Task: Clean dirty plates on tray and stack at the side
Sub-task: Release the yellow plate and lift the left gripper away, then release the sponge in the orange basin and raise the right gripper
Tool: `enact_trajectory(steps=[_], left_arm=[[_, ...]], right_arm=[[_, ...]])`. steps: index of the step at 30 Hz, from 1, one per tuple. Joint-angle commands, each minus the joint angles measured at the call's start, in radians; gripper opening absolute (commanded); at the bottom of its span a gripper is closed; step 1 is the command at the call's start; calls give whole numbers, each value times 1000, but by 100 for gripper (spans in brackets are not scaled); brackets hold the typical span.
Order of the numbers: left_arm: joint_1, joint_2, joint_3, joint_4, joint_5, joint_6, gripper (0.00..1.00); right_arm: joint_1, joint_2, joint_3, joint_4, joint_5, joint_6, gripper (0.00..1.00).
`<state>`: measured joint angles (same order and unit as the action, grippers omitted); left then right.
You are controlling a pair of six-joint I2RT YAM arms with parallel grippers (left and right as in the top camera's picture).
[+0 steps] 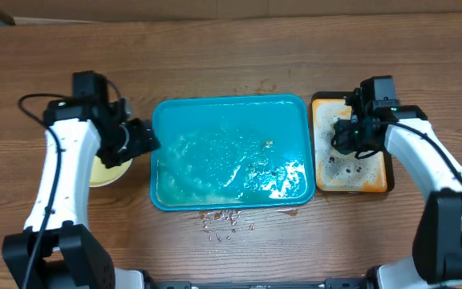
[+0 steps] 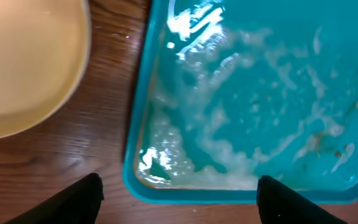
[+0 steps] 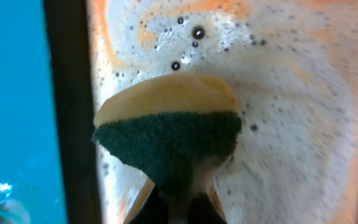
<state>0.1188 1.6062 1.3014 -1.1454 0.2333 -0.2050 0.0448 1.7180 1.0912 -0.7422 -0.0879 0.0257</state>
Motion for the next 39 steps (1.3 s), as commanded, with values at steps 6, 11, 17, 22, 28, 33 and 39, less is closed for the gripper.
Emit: enact_trajectory(steps=[6, 11, 17, 22, 28, 33, 39], left_arm=[[-97, -13, 3, -3, 19, 26, 81], [-106, -13, 3, -6, 19, 26, 81], [-106, -13, 3, -7, 19, 26, 81], [-106, -13, 3, -7, 19, 26, 81], [-106, -13, 3, -6, 19, 26, 81], [-106, -13, 3, -6, 19, 26, 82], [-106, -13, 3, -7, 19, 26, 82]], right_arm=[[-1, 147, -49, 96, -27, 9, 9], [-1, 145, -27, 70, -47, 34, 4], [-2, 145, 126, -90, -47, 34, 4], [-2, 145, 271, -225, -45, 34, 4], [-2, 145, 249, -264, -44, 50, 4], [-2, 145, 113, -139, -45, 57, 4], [-2, 145, -3, 2, -45, 57, 4]])
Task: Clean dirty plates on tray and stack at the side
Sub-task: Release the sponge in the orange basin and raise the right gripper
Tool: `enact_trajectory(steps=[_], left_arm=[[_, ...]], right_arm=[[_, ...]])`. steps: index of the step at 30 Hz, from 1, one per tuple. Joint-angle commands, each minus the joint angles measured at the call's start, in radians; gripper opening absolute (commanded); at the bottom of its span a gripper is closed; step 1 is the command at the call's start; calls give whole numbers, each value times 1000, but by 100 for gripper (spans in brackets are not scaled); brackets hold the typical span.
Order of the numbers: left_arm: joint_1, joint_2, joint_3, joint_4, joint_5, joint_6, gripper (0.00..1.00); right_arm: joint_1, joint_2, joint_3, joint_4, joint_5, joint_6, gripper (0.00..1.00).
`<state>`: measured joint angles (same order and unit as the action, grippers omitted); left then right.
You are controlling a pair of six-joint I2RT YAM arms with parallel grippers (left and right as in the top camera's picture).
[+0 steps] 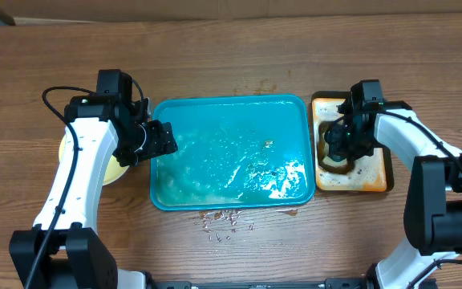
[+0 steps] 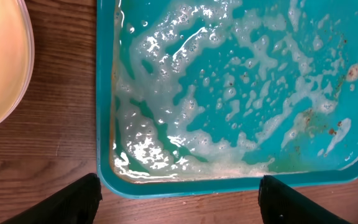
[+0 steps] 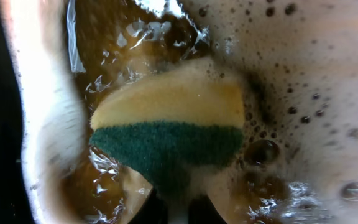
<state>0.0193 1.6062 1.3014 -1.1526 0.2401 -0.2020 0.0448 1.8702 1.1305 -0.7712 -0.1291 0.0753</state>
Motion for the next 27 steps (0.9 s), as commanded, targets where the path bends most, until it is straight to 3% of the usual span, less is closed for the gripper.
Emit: enact_trajectory(steps=[1, 14, 15, 16, 27], left_arm=[[-7, -13, 3, 1, 12, 23, 82], [-7, -13, 3, -1, 12, 23, 83], [-7, -13, 3, -2, 12, 23, 82], [-7, -13, 3, -3, 12, 23, 82], [-7, -13, 3, -10, 12, 32, 83]], right_arm=[[-1, -7, -46, 38, -4, 7, 4], [-2, -54, 191, -183, -8, 34, 6], [-2, -63, 198, -192, -8, 34, 31], [-2, -68, 201, -199, -8, 34, 100], [-1, -228, 210, -230, -11, 33, 100]])
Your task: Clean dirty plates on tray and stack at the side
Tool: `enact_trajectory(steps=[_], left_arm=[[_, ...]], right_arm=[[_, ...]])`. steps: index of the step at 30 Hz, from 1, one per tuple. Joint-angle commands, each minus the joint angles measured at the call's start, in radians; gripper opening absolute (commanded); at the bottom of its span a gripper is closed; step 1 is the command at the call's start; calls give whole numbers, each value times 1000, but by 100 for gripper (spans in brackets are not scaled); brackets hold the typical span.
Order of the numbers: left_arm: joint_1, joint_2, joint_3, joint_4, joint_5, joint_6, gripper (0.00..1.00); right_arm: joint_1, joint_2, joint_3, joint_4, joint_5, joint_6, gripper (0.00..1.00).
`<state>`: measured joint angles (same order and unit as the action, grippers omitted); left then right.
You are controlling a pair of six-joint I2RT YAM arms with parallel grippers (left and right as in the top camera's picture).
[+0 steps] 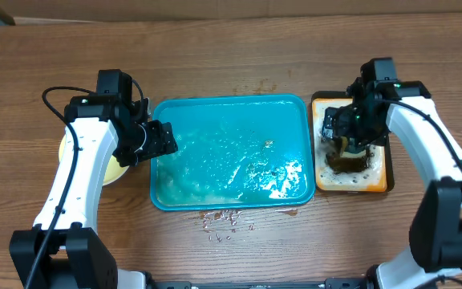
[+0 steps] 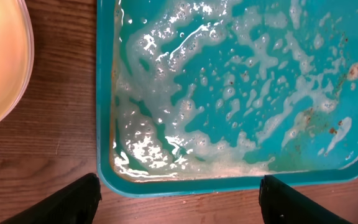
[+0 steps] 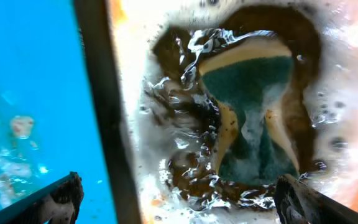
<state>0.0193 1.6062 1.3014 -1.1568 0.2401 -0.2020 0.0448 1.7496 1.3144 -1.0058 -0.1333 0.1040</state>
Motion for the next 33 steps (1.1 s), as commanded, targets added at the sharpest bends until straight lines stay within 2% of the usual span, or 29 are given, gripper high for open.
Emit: enact_trajectory(steps=[1, 8, 11, 12, 14, 24, 28, 33], left_arm=[[-7, -13, 3, -7, 12, 36, 83], [-7, -13, 3, -10, 12, 49, 82], [-7, -13, 3, -10, 13, 58, 84], [-7, -13, 3, -11, 13, 68, 86], [-7, -13, 3, -23, 12, 72, 100], [-7, -34, -10, -149, -23, 76, 100], [-8, -129, -80, -107, -23, 75, 100], [-8, -351, -218, -8, -22, 97, 100]], right_arm=[[0, -137, 26, 3, -7, 4, 100], [0, -325, 26, -10, -10, 4, 100], [0, -347, 26, 2, -64, 0, 100], [0, -347, 26, 3, -89, 0, 100], [0, -339, 25, -11, -101, -13, 100], [0, -358, 13, -120, 8, 53, 100], [0, -422, -36, -97, 25, 53, 100], [1, -583, -176, -26, 25, 58, 100]])
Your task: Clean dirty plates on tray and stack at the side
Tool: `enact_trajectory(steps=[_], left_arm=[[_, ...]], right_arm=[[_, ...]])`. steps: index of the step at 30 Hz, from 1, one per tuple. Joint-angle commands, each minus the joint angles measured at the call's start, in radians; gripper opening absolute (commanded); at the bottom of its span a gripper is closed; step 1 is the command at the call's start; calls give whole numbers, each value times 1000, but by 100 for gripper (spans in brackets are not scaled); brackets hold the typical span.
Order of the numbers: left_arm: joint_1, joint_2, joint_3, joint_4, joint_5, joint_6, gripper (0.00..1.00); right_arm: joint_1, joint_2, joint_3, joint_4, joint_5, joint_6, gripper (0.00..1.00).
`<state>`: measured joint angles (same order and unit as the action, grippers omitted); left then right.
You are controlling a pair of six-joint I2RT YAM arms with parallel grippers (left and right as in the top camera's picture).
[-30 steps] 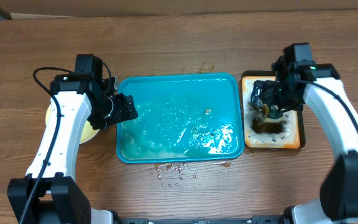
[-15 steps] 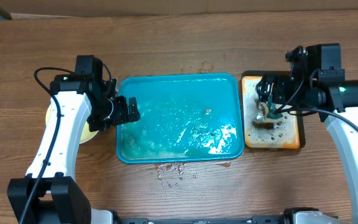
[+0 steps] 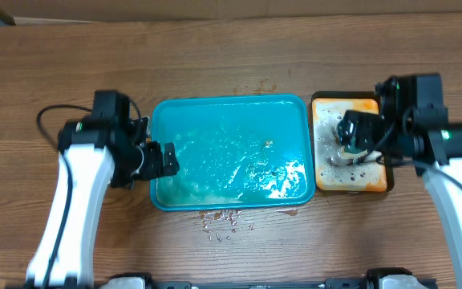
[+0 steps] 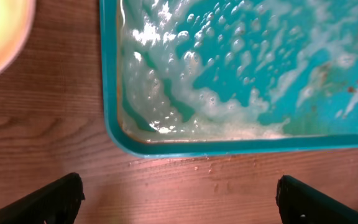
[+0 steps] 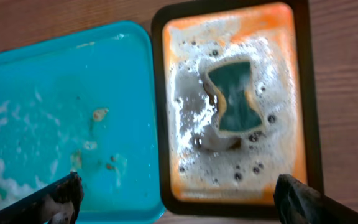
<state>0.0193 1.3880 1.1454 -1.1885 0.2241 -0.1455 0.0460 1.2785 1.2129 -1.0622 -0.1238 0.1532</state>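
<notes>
A teal tray (image 3: 231,128) stands mid-table, holding only foam and food bits. A cream plate lies on the wood left of it. My left gripper (image 3: 165,159) is open and empty by the tray's front-left corner, over bare wood in the left wrist view (image 4: 179,202). At the right, a green-and-yellow sponge (image 5: 235,96) lies loose in an orange soapy tub (image 5: 294,162). My right gripper (image 3: 353,132) hangs open well above the tub (image 3: 375,181), its fingertips (image 5: 61,199) wide apart.
Water drops and crumbs (image 3: 223,218) lie on the wood in front of the tray. The tub's black rim (image 3: 314,144) sits close to the tray's right edge. A cardboard edge (image 3: 215,8) runs along the back of the table.
My right gripper, which was low over the sponge in the tub, now stands much higher. My left gripper has shifted toward the table's front, off the tray's corner.
First my right gripper was shut on the sponge in the foamy tub, with the left open between plate and tray. Then the sponge was pressed into brown water. Then the jaws stood open over the freed sponge. Now both grippers are open, the right one raised.
</notes>
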Motion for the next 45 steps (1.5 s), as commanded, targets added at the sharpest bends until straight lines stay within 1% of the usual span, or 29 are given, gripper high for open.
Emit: enact_trajectory(steps=[1, 8, 12, 14, 17, 37, 42, 44, 45], left_arm=[[-8, -185, -90, 42, -6, 47, 100], [-8, -573, -243, 125, -8, 79, 100], [-7, -715, -261, 131, -15, 79, 100], [-7, -752, -261, 133, -14, 79, 100], [-7, -769, -261, 166, -14, 79, 100], [-7, -766, -261, 152, -14, 79, 100], [-7, -766, -261, 152, -14, 79, 100], [-7, -766, -261, 152, -14, 79, 100], [-7, -766, -261, 152, -14, 79, 100]], right_arm=[[0, -152, -109, 45, 15, 8, 100], [-1, -507, -333, 88, 19, 42, 100], [-1, -639, -368, 77, 19, 42, 100], [-1, -666, -368, 68, 18, 42, 100], [-1, -671, -369, 64, 18, 42, 100], [-1, -669, -369, 64, 18, 42, 100], [-5, -714, -371, 75, 75, 10, 100], [-5, -750, -385, 103, 79, 3, 100], [-5, -805, -418, 145, 79, -1, 100]])
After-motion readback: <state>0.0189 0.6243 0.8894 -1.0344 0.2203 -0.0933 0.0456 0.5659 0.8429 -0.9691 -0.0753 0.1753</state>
